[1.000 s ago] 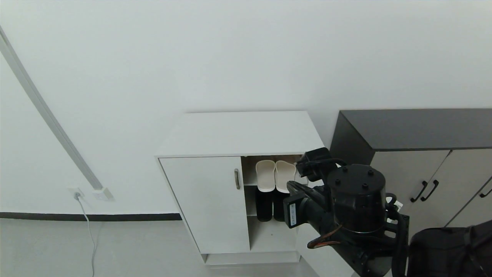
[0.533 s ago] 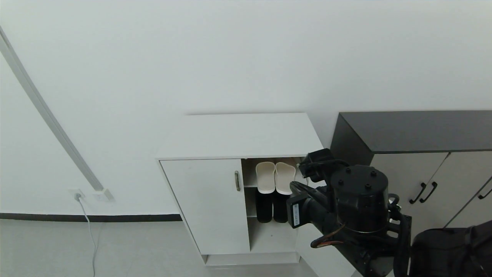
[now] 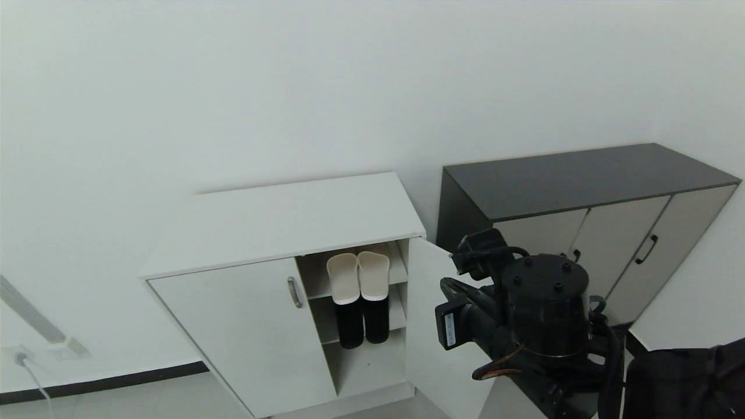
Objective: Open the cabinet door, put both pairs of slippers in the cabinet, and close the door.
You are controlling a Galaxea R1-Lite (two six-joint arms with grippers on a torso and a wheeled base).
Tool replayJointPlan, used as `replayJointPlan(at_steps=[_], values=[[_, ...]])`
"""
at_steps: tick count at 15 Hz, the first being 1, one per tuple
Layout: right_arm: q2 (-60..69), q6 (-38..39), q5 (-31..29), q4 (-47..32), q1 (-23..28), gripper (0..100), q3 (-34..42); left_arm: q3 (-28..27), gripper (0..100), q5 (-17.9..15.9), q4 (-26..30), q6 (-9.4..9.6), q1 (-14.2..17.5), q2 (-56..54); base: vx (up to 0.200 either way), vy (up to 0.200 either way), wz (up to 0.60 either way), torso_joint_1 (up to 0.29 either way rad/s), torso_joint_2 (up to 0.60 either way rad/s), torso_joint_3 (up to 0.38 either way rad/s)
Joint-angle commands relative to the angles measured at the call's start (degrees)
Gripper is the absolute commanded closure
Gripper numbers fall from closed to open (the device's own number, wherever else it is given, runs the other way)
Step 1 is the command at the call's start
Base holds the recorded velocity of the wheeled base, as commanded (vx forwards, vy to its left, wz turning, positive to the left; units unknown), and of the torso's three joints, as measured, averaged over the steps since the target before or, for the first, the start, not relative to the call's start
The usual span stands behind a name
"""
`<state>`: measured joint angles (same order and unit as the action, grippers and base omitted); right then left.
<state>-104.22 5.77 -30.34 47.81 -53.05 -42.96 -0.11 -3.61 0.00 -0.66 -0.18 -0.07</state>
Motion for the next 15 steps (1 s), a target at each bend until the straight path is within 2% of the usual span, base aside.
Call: replayJointPlan(at_steps=[1, 9, 13, 15], values=[[-0.11, 0.03, 0.02, 0.35, 0.41, 100, 0.16, 0.02, 100, 0.0, 0.0, -0.04, 0.09, 0.07, 0.0, 0.0, 0.0, 0.0, 0.0, 0.0], [-0.2, -0.14, 0.11, 1.58, 1.64, 100, 0.33, 0.02, 100, 0.0, -0.09, -0.13, 0.09, 0.07, 0.0, 0.0, 0.0, 0.0, 0.0, 0.0], [-0.28, -0.14, 0.11, 1.58, 1.73, 100, 0.33, 0.02, 100, 0.0, -0.09, -0.22, 0.09, 0.07, -0.2, 0.0, 0.0, 0.009, 0.0, 0.004], [-0.64, -0.23, 0.11, 1.58, 1.81, 100, 0.33, 0.02, 100, 0.0, -0.09, -0.13, 0.09, 0.07, 0.0, 0.0, 0.0, 0.0, 0.0, 0.0]])
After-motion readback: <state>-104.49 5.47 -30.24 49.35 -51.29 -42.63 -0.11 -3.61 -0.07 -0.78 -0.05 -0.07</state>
